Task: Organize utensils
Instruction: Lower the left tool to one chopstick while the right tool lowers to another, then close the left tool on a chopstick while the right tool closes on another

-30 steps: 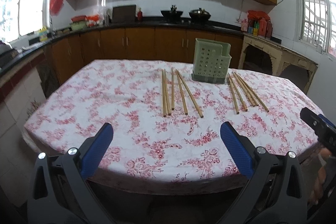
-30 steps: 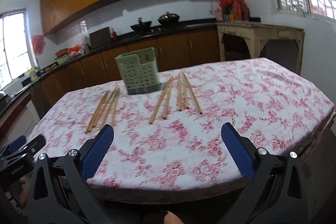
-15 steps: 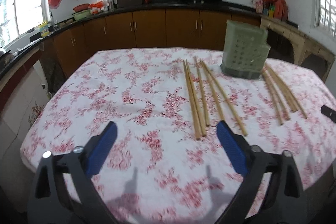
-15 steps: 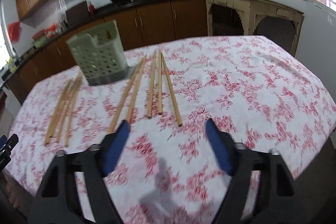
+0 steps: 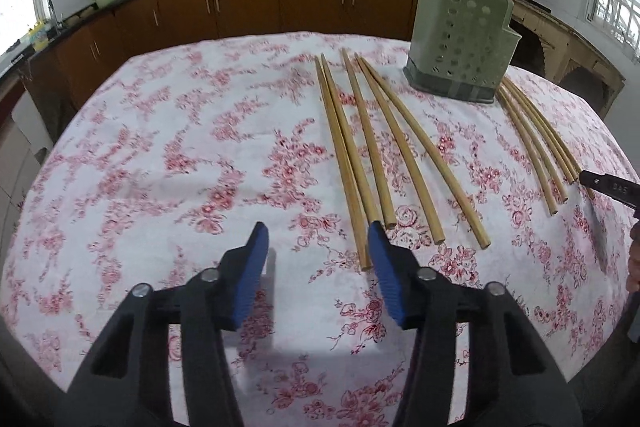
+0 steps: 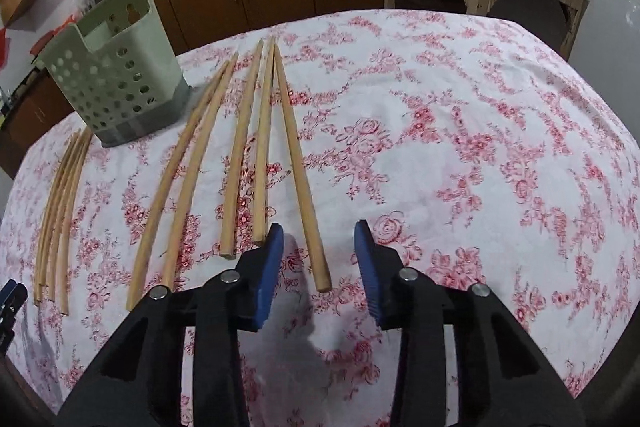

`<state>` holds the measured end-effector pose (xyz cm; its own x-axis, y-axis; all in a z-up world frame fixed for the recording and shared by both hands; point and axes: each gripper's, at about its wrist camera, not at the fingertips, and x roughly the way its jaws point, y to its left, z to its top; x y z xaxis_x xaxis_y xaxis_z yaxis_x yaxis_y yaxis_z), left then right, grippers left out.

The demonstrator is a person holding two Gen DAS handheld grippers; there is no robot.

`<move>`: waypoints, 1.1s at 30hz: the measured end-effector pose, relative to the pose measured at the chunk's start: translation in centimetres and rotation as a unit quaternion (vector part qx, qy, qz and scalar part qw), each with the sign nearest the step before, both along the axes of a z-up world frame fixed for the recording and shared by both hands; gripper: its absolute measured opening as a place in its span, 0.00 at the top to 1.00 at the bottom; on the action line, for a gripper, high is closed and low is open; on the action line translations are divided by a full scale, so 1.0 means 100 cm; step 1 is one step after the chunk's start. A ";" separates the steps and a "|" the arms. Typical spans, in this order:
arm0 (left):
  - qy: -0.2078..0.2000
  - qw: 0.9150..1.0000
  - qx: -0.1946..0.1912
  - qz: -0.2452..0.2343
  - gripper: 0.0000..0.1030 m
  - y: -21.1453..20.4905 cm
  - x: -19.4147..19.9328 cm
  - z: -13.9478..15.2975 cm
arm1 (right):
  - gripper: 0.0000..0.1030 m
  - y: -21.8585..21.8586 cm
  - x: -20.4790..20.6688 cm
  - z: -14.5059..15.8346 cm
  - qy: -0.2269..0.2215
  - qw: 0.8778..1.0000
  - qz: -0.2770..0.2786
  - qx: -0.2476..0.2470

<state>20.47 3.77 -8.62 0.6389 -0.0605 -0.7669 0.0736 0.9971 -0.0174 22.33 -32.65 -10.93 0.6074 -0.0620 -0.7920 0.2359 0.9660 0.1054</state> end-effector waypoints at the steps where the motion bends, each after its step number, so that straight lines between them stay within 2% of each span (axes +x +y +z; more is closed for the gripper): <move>1: 0.004 1.000 -0.002 -0.002 0.55 0.000 0.001 -0.002 | 0.71 0.002 0.001 -0.001 0.002 1.000 0.003 -0.008; 2: 0.007 1.000 -0.002 -0.003 0.56 0.000 0.002 -0.003 | 0.79 0.005 0.002 0.000 0.002 1.000 0.002 -0.022; 4: 0.011 1.000 -0.004 -0.006 0.58 -0.001 0.004 -0.005 | 0.83 0.005 0.002 0.000 -0.001 1.000 0.002 -0.024; 13: 0.026 0.999 -0.004 -0.025 0.68 -0.011 0.013 -0.007 | 0.83 0.006 0.003 0.000 -0.002 1.000 0.000 -0.023; 17: 0.030 0.999 0.021 -0.017 0.85 -0.014 0.019 -0.010 | 0.83 0.006 0.005 0.000 -0.002 1.000 0.001 -0.026; 19: 0.035 0.999 0.025 -0.007 0.91 -0.011 0.027 -0.010 | 0.87 0.005 0.010 0.000 0.000 1.000 0.002 -0.028; 20: 0.036 0.999 0.026 -0.001 0.92 -0.008 0.032 -0.010 | 0.90 0.003 0.012 0.000 0.001 1.000 -0.001 -0.028; 25: 0.031 0.999 0.025 0.029 0.92 0.013 0.059 -0.011 | 0.90 -0.014 0.024 -0.001 -0.001 0.999 -0.029 -0.016; 31: 0.014 0.999 0.031 0.014 0.89 0.022 0.064 -0.013 | 0.90 -0.015 0.023 -0.004 -0.014 0.999 -0.029 -0.023; 33: 0.011 0.999 0.027 0.014 0.86 0.023 0.064 -0.013 | 0.90 -0.016 0.023 -0.004 -0.017 0.999 -0.030 -0.023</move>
<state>26.83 6.06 -9.92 0.6229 -0.0011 -0.7823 0.0449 0.9984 0.0343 24.61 -34.21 -11.36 0.6289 -0.1349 -0.7657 0.2896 0.9546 0.0697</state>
